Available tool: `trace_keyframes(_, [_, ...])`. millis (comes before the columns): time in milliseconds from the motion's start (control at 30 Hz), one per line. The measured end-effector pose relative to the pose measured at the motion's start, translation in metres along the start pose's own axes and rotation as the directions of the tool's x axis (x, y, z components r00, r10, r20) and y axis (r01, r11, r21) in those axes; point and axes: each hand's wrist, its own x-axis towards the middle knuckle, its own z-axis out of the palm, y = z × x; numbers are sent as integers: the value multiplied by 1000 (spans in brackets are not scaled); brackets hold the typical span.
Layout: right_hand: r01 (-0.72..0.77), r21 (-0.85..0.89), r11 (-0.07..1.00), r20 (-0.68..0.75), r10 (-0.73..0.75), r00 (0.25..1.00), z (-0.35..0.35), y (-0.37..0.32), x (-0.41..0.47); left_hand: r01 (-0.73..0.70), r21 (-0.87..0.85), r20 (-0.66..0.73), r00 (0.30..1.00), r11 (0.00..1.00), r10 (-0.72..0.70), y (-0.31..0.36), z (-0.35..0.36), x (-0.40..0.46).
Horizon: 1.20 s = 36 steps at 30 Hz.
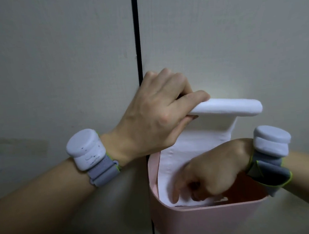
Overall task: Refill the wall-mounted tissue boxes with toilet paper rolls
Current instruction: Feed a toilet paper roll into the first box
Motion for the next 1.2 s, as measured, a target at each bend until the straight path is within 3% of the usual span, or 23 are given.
trace_keyframes(100, [1, 27, 1000, 47, -2, 999, 1, -2, 0, -3, -9, 14, 1000, 1000, 4, 3, 2, -5])
trace_keyframes(500, [-120, -2, 993, 12, 120, 993, 3, 10, -19, 21, -38, 29, 999, 999, -20, 12, 9, -11])
trace_keyframes(800, [-81, 45, 996, 1, 81, 997, 3, 13, -18, 6, -19, 29, 1000, 1000, -5, 15, 12, -11])
trace_keyframes(1033, [-56, -54, 997, 47, 58, 997, 5, 5, -9, -21, -48, 69, 997, 999, 24, 12, 9, -15])
trace_keyframes(1200, [-15, -38, 999, -11, 15, 1000, -1, 0, -11, -39, -47, 74, 996, 998, 42, 11, 9, -16])
